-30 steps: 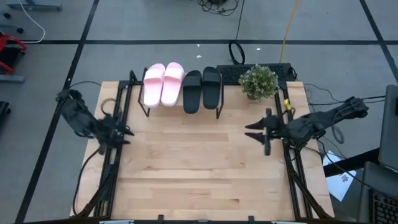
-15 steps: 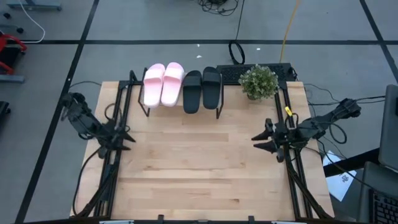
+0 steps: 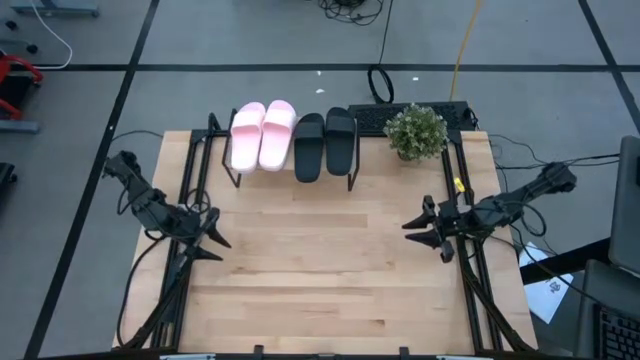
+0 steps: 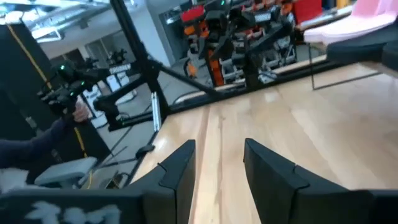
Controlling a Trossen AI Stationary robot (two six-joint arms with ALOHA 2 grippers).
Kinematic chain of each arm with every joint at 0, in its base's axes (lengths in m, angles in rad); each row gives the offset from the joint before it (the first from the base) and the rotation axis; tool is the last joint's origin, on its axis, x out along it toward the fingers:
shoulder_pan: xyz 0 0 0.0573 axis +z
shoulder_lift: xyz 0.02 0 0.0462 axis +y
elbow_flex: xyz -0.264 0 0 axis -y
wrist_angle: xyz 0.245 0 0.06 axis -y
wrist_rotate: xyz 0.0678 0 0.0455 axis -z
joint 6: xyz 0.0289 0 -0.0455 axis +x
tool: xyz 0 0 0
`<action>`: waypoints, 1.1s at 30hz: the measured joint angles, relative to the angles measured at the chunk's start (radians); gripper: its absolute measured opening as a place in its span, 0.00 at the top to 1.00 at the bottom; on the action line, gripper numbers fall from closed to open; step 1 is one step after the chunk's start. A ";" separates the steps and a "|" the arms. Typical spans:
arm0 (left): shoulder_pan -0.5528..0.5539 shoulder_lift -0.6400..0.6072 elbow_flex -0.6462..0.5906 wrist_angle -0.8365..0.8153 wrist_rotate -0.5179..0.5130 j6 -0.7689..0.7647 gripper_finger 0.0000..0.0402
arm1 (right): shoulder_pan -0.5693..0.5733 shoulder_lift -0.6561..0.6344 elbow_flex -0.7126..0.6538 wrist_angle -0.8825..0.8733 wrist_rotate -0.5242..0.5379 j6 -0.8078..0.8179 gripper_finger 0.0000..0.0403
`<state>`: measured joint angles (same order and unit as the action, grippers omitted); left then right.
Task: Pick and place slides into the shelf
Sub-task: Return to Home Position
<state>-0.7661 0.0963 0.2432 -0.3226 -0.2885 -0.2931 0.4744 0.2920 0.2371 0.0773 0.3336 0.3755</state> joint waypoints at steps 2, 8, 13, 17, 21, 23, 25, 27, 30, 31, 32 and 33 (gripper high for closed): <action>0.008 0.000 0.000 0.005 -0.012 0.014 0.56 | -0.020 0.002 -0.019 0.029 0.000 -0.013 0.68; 0.068 0.001 0.000 0.011 -0.076 0.041 0.56 | -0.140 0.004 -0.036 0.021 -0.026 -0.049 0.68; 0.125 0.001 0.000 0.018 -0.053 0.078 0.56 | -0.265 0.004 -0.036 0.022 -0.173 -0.068 0.68; 0.164 0.002 -0.015 0.025 -0.024 0.088 0.56 | -0.355 0.004 -0.036 0.020 -0.273 -0.081 0.68; 0.188 0.002 -0.110 0.125 0.004 0.115 0.56 | -0.408 0.004 -0.036 0.019 -0.363 -0.092 0.68; 0.195 0.002 -0.164 0.175 0.015 0.108 0.56 | -0.414 0.004 -0.036 0.016 -0.388 -0.093 0.68; 0.197 0.007 -0.183 0.226 0.030 0.111 0.56 | -0.414 0.004 -0.036 0.012 -0.390 -0.093 0.68; 0.196 0.013 -0.184 0.239 0.036 0.135 0.56 | -0.414 0.004 -0.036 0.002 -0.391 -0.093 0.68; 0.197 0.014 -0.184 0.227 0.030 0.133 0.56 | -0.414 0.004 -0.036 -0.008 -0.391 -0.099 0.68; 0.198 0.016 -0.184 0.227 0.027 0.133 0.56 | -0.414 0.004 -0.036 -0.013 -0.391 -0.102 0.68; 0.199 0.019 -0.184 0.227 0.024 0.133 0.56 | -0.414 0.004 -0.036 -0.021 -0.391 -0.106 0.68; 0.203 0.020 -0.184 0.226 0.024 0.135 0.56 | -0.414 0.005 -0.036 -0.025 -0.391 -0.108 0.68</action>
<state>-0.5635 0.1162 0.0589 -0.0963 -0.2642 -0.1578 0.0608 0.2966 0.2016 0.0520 -0.0574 0.2676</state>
